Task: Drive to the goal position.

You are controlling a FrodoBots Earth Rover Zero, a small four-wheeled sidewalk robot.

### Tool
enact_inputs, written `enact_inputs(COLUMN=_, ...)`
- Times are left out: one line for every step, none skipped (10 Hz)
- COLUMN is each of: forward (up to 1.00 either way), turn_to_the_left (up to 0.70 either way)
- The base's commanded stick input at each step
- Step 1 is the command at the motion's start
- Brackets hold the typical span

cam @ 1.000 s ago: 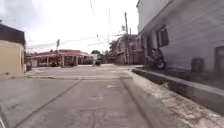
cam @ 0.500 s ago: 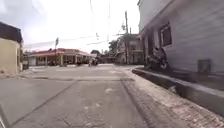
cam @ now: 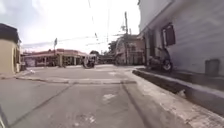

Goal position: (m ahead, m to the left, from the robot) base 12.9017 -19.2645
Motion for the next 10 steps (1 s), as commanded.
enact_inputs(forward=0.70, turn_to_the_left=0.04)
enact_inputs(forward=0.70, turn_to_the_left=0.04)
enact_inputs(forward=0.70, turn_to_the_left=0.04)
enact_inputs(forward=0.70, turn_to_the_left=0.04)
enact_inputs(forward=0.70, turn_to_the_left=0.05)
enact_inputs(forward=0.70, turn_to_the_left=0.05)
enact_inputs(forward=0.70, turn_to_the_left=0.05)
enact_inputs(forward=0.70, turn_to_the_left=0.05)
enact_inputs(forward=0.70, turn_to_the_left=0.09)
enact_inputs(forward=0.70, turn_to_the_left=0.35)
